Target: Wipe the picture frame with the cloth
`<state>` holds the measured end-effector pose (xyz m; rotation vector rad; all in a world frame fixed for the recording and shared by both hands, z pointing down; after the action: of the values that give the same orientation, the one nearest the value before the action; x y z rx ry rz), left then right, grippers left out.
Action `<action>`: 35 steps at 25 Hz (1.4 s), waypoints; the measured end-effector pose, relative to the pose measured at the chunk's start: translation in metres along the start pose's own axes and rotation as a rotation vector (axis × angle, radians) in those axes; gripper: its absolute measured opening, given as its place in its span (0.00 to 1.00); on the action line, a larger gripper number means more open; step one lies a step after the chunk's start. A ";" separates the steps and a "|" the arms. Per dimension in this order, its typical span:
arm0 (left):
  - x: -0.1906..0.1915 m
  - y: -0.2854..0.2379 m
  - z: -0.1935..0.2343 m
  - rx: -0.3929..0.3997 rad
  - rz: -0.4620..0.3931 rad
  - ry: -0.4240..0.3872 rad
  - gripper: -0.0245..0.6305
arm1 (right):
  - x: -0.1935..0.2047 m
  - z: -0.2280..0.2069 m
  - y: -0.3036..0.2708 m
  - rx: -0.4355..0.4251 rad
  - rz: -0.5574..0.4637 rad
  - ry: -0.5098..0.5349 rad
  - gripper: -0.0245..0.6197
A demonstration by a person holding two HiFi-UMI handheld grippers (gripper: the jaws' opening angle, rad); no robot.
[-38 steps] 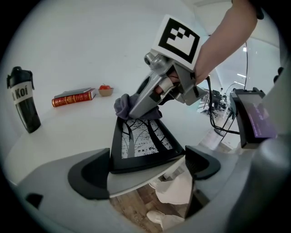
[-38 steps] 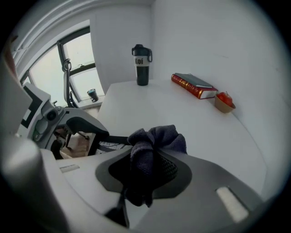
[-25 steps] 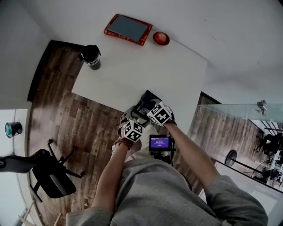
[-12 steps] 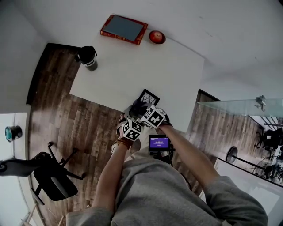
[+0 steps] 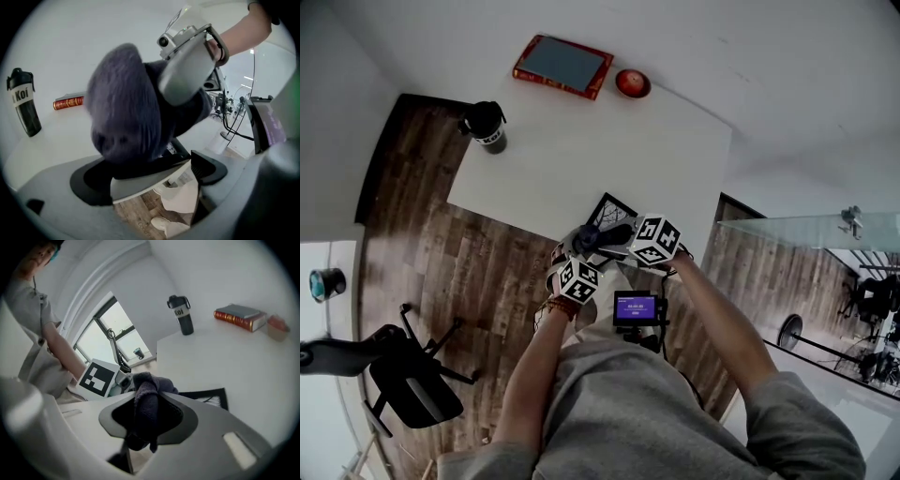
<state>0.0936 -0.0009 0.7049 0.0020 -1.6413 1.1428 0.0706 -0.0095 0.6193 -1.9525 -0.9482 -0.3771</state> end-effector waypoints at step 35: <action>0.001 -0.001 0.001 -0.024 -0.018 -0.003 0.82 | 0.060 -0.081 0.027 0.413 0.243 0.115 0.20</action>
<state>0.0931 -0.0016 0.7065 0.0032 -1.6544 1.1100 0.1388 -0.0566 0.6833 -1.6229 -0.6447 -0.1374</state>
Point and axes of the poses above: the fingertips, and each gripper's own axes: y backward along the fingers, z to its left, x out of its underside, the point moved 1 cm from there along y, backward along the fingers, and after that the axes turned 6 degrees about -x, right-handed, at the moved point
